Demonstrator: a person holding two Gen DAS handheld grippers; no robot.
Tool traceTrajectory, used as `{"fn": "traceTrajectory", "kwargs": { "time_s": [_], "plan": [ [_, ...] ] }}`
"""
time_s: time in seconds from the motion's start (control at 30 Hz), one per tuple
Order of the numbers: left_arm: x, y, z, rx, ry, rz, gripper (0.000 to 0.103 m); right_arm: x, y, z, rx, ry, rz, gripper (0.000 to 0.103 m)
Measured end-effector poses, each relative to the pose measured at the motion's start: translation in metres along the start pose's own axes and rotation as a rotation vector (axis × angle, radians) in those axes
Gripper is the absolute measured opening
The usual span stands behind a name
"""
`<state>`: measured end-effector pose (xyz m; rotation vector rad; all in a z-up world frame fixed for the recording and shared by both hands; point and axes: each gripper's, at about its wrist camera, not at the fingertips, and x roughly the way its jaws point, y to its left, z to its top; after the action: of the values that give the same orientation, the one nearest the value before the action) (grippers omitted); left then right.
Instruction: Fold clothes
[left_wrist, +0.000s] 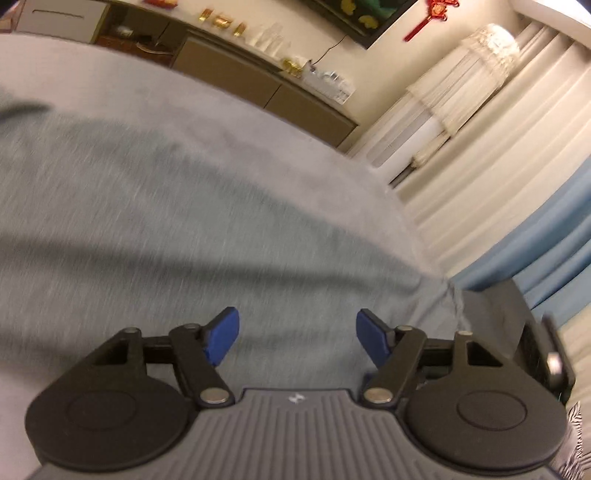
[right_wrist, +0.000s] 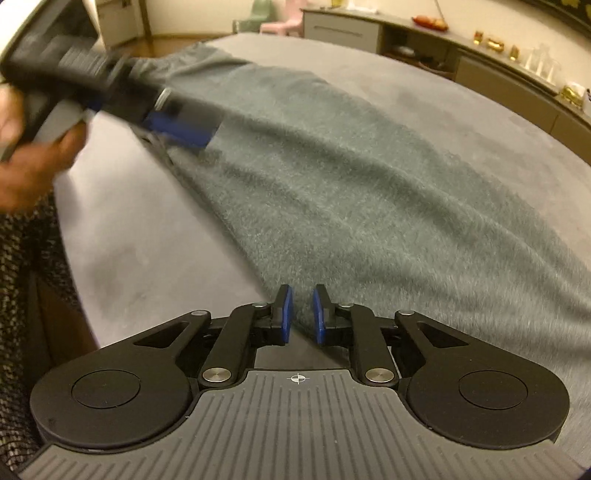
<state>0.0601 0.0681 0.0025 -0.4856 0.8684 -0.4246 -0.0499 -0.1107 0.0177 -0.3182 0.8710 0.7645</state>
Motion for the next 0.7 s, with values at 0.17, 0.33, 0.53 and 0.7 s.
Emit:
{"fn": "traceTrajectory", "kwargs": {
  "time_s": [0.17, 0.33, 0.53, 0.7],
  "plan": [
    [0.037, -0.008, 0.004, 0.074, 0.078, 0.002, 0.075, -0.015, -0.058, 0.008, 0.244, -0.119, 0.017, 0.023],
    [0.049, -0.02, -0.01, 0.149, 0.147, 0.006, 0.074, -0.027, -0.097, -0.029, 0.257, -0.018, -0.319, 0.025],
    [0.055, -0.051, 0.008, 0.277, 0.096, 0.03, 0.072, -0.057, -0.125, -0.068, 0.347, -0.015, -0.416, 0.038],
    [0.134, -0.084, 0.029, 0.362, 0.188, 0.064, 0.071, -0.062, -0.158, -0.079, 0.429, -0.082, -0.453, 0.039]
  ]
}}
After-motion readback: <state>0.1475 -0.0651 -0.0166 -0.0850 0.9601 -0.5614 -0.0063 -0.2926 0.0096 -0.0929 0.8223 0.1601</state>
